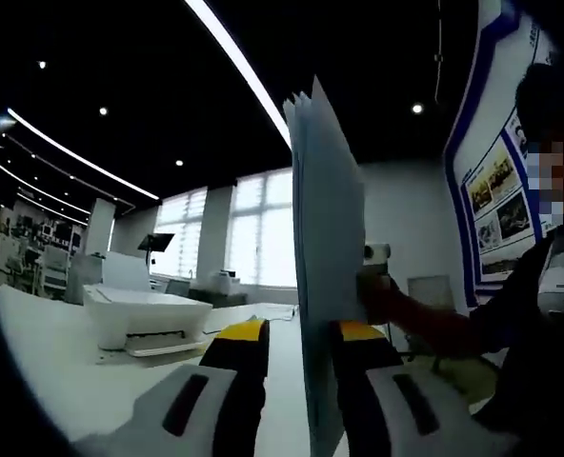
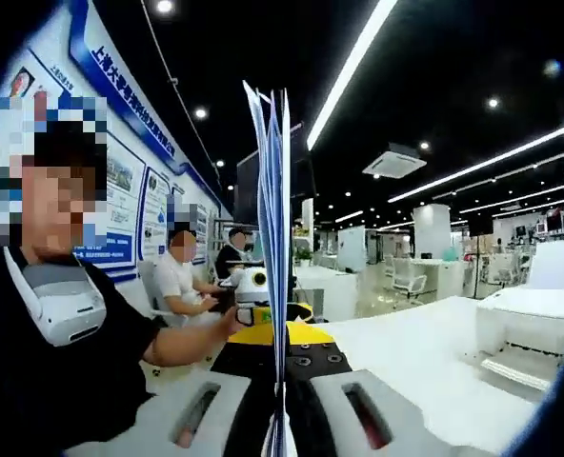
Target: Organize the stack of printing papers by aligning and flattening the scattered papers on the table
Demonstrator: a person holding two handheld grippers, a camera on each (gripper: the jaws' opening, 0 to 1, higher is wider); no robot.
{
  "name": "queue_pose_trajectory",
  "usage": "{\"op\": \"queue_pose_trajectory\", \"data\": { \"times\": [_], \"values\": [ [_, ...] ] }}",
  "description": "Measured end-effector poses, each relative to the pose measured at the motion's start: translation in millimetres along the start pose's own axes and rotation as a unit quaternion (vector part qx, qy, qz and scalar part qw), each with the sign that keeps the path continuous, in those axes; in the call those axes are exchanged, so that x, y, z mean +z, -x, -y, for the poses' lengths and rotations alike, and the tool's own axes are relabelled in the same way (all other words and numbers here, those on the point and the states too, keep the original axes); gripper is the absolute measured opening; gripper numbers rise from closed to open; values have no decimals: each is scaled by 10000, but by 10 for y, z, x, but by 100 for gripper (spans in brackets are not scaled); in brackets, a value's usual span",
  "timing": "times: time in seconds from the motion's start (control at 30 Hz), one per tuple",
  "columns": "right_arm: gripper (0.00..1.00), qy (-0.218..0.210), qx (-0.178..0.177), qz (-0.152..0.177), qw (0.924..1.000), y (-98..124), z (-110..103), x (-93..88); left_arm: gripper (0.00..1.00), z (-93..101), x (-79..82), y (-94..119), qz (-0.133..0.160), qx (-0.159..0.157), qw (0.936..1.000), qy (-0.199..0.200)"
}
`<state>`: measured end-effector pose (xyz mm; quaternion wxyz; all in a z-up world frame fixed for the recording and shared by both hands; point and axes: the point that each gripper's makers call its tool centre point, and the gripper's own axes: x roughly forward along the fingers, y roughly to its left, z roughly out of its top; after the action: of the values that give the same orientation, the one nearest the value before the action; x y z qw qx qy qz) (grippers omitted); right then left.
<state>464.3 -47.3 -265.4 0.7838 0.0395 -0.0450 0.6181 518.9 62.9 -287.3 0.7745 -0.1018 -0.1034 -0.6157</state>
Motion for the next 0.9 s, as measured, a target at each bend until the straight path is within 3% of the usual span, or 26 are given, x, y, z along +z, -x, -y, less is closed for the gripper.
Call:
{"op": "queue_pose_trajectory", "data": {
  "times": [0.3, 0.37, 0.4, 0.43, 0.47, 0.5, 0.6, 0.9],
  "values": [
    [0, 27, 79, 416, 9991, 55, 81, -147, 49, -195, -179, -90, -140, -20, 9995, 295],
    [0, -37, 80, 464, 9989, 65, 136, -190, 42, -168, -211, -104, -179, -118, 9991, 364],
    [0, -85, 66, 462, 9989, 60, 151, -222, 18, -92, -253, -108, -284, -317, 9983, 410],
    [0, -84, 4, 422, 9991, 55, 180, -266, 8, 80, -320, -89, -507, -801, 9952, 258],
    [0, -107, -4, 443, 9990, 66, 197, -287, 7, 61, -297, -117, -433, -659, 9956, 506],
    [0, -135, -13, 428, 9990, 77, 208, -317, 6, 0, -338, -105, -606, -577, 9955, 442],
    [0, -196, -56, 388, 9990, 73, 247, -388, 6, -72, -364, -88, -716, -444, 9956, 412],
    [0, 110, -267, 344, 9990, 60, 260, -362, 6, -63, -293, -75, -880, -365, 9954, 61]
  ]
}}
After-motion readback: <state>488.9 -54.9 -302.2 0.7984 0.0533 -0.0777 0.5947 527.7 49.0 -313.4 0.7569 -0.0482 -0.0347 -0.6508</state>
